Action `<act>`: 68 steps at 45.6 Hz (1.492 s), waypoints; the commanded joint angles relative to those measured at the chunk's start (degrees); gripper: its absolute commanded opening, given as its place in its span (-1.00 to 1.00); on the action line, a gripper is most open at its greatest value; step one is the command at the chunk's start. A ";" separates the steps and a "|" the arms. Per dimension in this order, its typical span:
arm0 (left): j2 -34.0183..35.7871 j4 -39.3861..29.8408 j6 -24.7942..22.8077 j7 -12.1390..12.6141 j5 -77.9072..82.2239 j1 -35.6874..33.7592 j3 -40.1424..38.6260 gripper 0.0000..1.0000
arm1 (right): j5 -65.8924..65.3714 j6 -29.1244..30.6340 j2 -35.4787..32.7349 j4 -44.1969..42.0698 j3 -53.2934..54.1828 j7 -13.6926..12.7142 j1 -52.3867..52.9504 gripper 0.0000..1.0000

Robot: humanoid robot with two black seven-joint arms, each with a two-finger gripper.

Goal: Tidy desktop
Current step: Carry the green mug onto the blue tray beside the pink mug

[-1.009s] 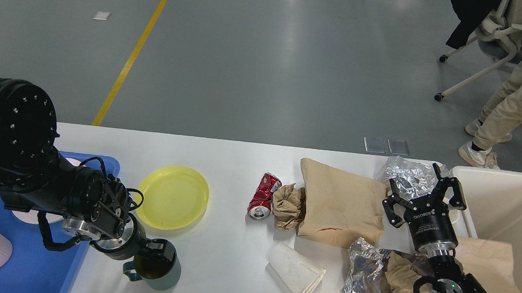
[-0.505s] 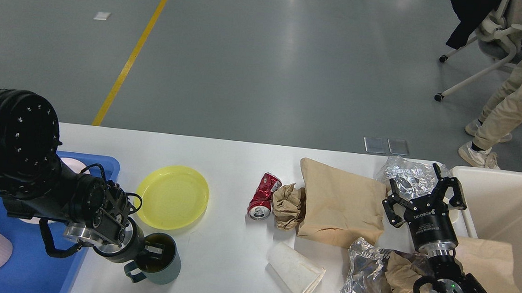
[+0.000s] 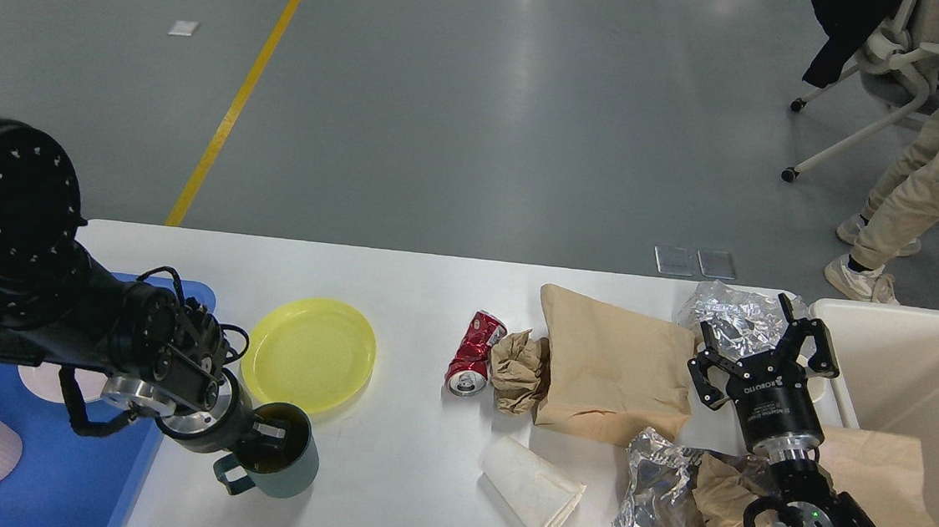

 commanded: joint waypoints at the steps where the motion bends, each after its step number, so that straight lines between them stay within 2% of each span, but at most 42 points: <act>1: 3.80 -5.40 -5.68 -0.24 0.09 -9.13 0.70 -1.00 | 0.00 0.01 0.00 -0.09 0.00 -0.01 0.00 1.00; 4: 5.91 -8.21 -8.93 -0.24 0.61 -14.58 1.67 -1.00 | 0.00 0.01 0.00 -0.09 0.00 -0.01 0.00 1.00; 5: 6.96 -10.31 -11.38 -0.24 1.83 -19.39 2.63 -1.00 | 0.00 0.01 0.00 -0.09 0.00 -0.01 0.00 1.00; 8: 7.93 -12.79 -14.73 -0.24 3.42 -25.30 3.78 -1.00 | 0.00 0.01 0.00 -0.09 0.00 -0.01 0.00 1.00; 17: 10.31 -15.43 -25.99 -0.85 4.22 -39.02 7.29 -1.00 | 0.00 0.01 0.00 -0.09 0.00 -0.01 0.00 1.00; 20: 10.40 -15.52 -27.93 -1.21 4.22 -40.79 8.00 -1.00 | 0.00 0.01 0.00 -0.09 0.00 -0.01 0.00 1.00; 28: 13.73 -15.08 -28.02 -2.00 8.16 -39.74 8.09 -1.00 | 0.00 0.01 0.00 0.00 0.00 -0.01 0.00 1.00; 35: 24.71 -9.82 -27.76 -5.07 18.26 -32.99 8.35 -1.00 | 0.00 0.01 0.00 0.00 0.00 -0.01 -0.09 1.00; 45: 38.51 4.77 -25.38 -7.27 30.49 -15.68 3.00 -1.00 | 0.00 0.01 0.00 0.00 0.00 -0.01 -0.09 1.00; 57: 40.28 18.31 -25.21 -7.54 35.94 6.82 -11.68 -1.00 | 0.00 0.01 0.00 0.00 0.00 -0.01 -0.09 1.00; 62: 40.02 21.83 -25.21 -7.45 37.44 11.93 -14.93 -0.99 | 0.00 0.01 0.00 0.00 0.00 -0.01 -0.09 1.00; 68: 40.02 24.20 -24.42 -7.54 38.49 14.84 -17.13 -0.99 | 0.00 0.01 0.00 -0.09 0.00 -0.01 -0.09 1.00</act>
